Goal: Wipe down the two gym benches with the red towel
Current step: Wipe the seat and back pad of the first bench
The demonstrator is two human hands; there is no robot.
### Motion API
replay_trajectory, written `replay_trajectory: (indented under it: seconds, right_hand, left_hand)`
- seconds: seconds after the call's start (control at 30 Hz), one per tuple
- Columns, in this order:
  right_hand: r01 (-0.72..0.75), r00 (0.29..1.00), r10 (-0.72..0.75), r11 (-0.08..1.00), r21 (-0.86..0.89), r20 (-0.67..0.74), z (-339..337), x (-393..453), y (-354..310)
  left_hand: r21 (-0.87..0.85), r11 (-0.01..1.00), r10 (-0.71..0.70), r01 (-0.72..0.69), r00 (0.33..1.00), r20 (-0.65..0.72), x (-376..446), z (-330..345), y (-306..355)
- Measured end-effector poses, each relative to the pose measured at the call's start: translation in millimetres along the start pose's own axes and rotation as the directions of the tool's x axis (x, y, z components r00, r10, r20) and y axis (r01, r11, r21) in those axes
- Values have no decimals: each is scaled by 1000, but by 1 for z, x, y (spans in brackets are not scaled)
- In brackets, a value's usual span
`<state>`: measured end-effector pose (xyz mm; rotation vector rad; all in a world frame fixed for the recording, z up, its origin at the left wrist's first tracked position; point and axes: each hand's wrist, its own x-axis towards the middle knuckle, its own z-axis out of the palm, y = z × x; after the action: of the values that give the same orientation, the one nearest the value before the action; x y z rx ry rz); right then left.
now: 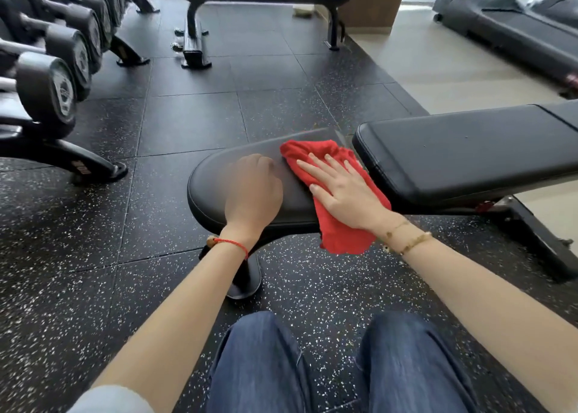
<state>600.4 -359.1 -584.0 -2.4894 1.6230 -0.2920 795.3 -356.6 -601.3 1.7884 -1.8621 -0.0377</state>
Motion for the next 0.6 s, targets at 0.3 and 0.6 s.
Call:
replay_trajectory:
  seconds: [0.3,0.6]
  right_hand:
    - [-106,991,97,989,101,88,-14,74,37]
    - [197,980,-194,976,94,-41,-15,32,31]
  left_hand:
    - [-18,1000,-18,17,998,-61,0,0,6]
    - [24,999,-31,33,996,-79,-1,-3,14]
